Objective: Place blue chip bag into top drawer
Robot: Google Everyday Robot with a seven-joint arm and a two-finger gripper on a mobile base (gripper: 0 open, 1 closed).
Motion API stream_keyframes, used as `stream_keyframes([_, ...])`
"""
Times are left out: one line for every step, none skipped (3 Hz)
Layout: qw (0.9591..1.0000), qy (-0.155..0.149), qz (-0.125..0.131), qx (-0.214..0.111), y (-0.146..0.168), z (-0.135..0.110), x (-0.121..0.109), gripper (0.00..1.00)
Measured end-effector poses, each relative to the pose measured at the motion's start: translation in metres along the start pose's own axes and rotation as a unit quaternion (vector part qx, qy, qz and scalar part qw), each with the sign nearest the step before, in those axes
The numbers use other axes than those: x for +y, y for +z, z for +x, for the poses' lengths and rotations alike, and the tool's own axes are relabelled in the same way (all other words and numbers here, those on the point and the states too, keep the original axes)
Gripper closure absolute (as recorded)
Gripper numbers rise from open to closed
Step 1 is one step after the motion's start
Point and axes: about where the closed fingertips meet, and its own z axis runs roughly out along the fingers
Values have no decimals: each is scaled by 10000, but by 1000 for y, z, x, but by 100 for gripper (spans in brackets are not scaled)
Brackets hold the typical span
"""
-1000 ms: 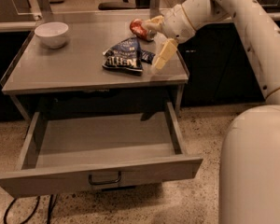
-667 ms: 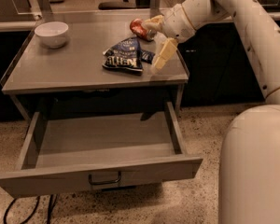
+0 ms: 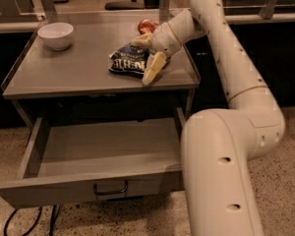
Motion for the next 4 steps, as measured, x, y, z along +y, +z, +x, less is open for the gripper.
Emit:
stream_keyframes([9995, -148, 271, -31, 10, -8, -31, 0])
stream_keyframes([9984, -255, 505, -63, 0, -17, -40, 0])
stream_keyframes([9984, -255, 506, -64, 0, -17, -40, 18])
stream_keyframes([9984, -255, 507, -65, 0, -17, -40, 41])
